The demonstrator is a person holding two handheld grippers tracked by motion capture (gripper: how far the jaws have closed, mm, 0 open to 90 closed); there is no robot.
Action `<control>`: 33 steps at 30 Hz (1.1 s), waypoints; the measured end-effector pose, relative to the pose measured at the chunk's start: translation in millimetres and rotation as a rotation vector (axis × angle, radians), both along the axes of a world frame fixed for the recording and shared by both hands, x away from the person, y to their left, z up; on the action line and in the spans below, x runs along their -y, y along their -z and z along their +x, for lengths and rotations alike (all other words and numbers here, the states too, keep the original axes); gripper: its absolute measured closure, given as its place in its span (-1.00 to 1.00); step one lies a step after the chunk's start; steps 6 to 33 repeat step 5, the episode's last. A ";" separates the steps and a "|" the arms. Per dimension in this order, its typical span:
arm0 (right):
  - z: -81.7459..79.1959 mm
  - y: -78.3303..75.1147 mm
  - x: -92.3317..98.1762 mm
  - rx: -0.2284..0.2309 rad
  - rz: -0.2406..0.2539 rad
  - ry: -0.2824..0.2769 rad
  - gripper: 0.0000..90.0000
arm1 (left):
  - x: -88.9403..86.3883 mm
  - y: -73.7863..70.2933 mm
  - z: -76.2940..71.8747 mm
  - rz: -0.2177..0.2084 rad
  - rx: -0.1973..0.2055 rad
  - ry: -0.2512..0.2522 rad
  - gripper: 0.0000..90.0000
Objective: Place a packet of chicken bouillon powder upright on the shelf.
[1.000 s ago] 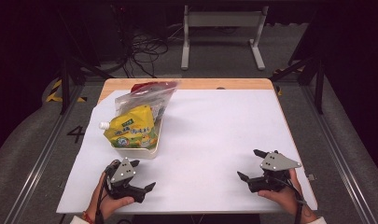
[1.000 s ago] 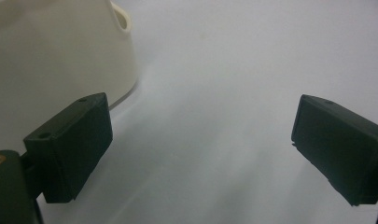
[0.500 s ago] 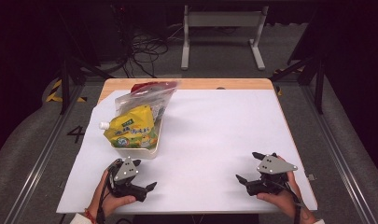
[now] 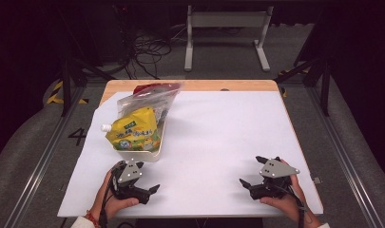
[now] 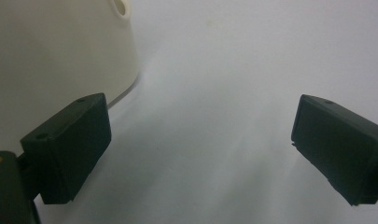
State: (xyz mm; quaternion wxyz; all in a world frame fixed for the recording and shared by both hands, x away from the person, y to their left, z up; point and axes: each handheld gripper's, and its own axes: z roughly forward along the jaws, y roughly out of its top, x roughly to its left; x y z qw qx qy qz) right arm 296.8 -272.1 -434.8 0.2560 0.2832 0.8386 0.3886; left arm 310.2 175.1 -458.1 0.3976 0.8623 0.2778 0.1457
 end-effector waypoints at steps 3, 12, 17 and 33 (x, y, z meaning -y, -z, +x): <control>-0.5 0.1 -0.4 0.003 0.000 0.000 -0.84 | 0.2 0.1 0.5 -0.001 -0.003 0.001 -0.87; -0.9 0.0 0.0 0.000 0.007 0.004 -0.84 | 0.6 0.5 1.4 0.003 -0.003 0.003 -0.87; -0.9 0.0 0.0 0.000 0.007 0.004 -0.84 | 0.6 0.5 1.4 0.003 -0.003 0.003 -0.87; -0.9 0.0 0.0 0.000 0.007 0.004 -0.84 | 0.6 0.5 1.4 0.003 -0.003 0.003 -0.87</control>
